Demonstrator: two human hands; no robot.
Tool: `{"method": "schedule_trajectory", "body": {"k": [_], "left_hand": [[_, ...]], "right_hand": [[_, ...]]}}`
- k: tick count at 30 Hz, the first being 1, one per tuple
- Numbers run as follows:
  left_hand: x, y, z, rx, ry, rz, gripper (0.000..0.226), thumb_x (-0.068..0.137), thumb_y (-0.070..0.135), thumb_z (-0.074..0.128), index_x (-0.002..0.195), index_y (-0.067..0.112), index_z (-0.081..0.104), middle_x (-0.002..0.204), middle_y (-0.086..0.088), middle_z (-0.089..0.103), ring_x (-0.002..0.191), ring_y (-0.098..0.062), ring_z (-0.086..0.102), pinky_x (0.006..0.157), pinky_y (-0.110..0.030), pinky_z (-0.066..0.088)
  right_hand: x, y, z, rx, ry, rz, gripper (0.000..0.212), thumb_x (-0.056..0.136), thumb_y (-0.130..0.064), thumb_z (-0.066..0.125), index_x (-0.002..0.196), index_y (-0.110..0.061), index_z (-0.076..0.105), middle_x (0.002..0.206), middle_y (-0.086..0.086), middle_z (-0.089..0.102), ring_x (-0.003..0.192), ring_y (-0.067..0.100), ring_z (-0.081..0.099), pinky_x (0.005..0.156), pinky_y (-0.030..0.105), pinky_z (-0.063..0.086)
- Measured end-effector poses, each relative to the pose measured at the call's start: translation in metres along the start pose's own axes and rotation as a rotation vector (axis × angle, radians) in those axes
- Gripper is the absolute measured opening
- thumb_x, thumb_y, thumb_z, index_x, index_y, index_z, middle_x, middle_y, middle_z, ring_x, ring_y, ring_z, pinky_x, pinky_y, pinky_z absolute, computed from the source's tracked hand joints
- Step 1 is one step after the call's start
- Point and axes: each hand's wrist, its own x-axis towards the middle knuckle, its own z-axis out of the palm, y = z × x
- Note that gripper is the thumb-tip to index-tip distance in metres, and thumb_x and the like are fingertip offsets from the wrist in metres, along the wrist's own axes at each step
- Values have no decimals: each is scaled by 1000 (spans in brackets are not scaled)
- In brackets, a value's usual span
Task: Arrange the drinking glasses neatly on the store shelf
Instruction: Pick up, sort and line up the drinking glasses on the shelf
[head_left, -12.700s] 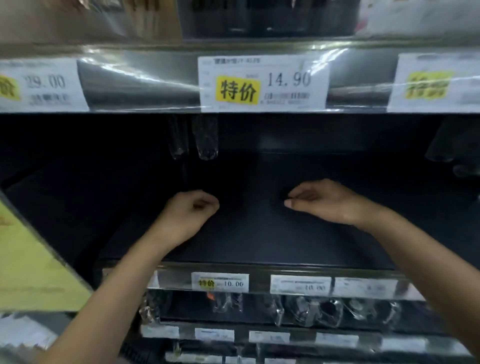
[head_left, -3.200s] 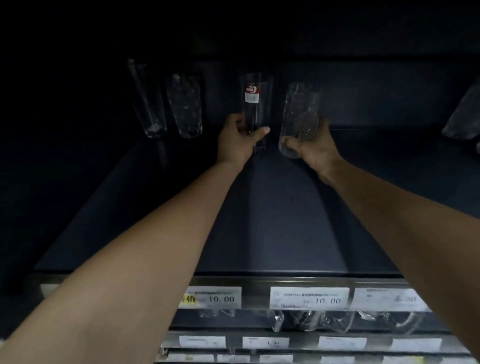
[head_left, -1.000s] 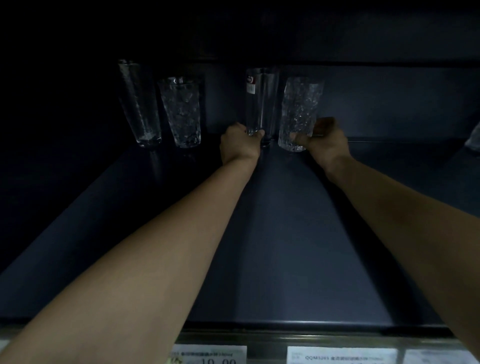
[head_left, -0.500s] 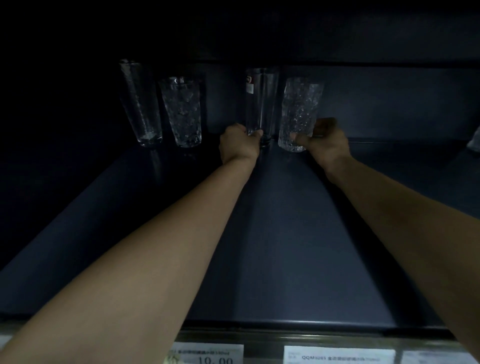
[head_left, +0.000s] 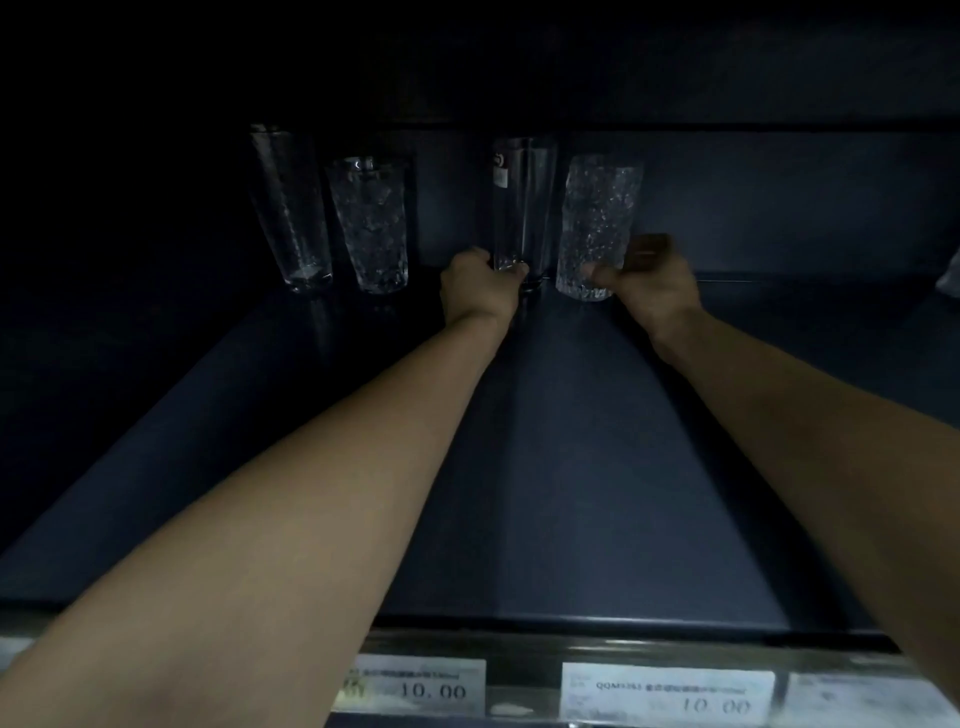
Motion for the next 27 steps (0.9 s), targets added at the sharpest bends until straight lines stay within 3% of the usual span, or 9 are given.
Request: {"method": "schedule_trajectory", "body": {"k": [2,6,11,14,18,22,25,27], "left_hand": [[-3,0,-5,39,6,-10,25,91,19,69,109,2,67,108,-9,69,95,-19,64,76,-22,48],[-14,-1,-15,70,-55,4,22,91,14,62,110,5,70,111,-12,71,105,-25,66,89,-31,55],[-52,1,-41,36,-216,49,31,92,6,61,123,6,66,118,-9,70,111,-20,64,87,-16,43],[-76,11,-65,24,-354,-40,32,94,11,64,126,9,64,123,-6,66,111,-17,60,90,-20,43],[-119,23,-102,-33,-563,-174,44,93,25,67,135,18,57,130,0,59,113,-14,57,93,-23,44],[-176,30,-129,-38,-593,-83,38,93,19,67,131,18,58,127,1,56,119,-9,53,95,-15,37],[-213,40,-144,-165,-557,-27,25,94,12,65,119,17,65,118,6,66,108,1,62,82,-2,44],[-234,48,-152,-250,-491,13,19,94,11,65,110,20,69,110,10,70,103,3,65,82,-4,47]], "right_hand": [[-6,-2,-3,-20,9,20,57,77,-33,84,123,-16,54,114,-6,62,106,11,59,93,22,48],[-24,-6,-13,-133,38,30,45,87,-37,74,122,-14,60,111,-4,61,105,12,56,86,19,42],[-63,-13,-29,-176,0,66,32,89,-35,69,115,-16,68,118,2,69,114,19,62,93,22,45],[-95,-21,-45,-203,-117,98,27,87,-39,71,107,-20,73,112,-4,70,108,12,61,91,19,41],[-143,-35,-78,-132,-298,177,33,79,-51,75,102,-27,75,112,-12,70,113,7,59,101,23,42],[-199,-60,-116,-100,-288,189,27,83,-41,75,105,-25,73,109,-11,71,109,2,60,91,17,41],[-249,-73,-139,-85,-260,134,27,86,-33,74,112,-27,70,114,-11,70,111,0,62,87,12,46],[-284,-76,-155,-48,-220,109,30,88,-29,73,117,-28,68,117,-14,68,115,-1,61,88,11,49]]}}
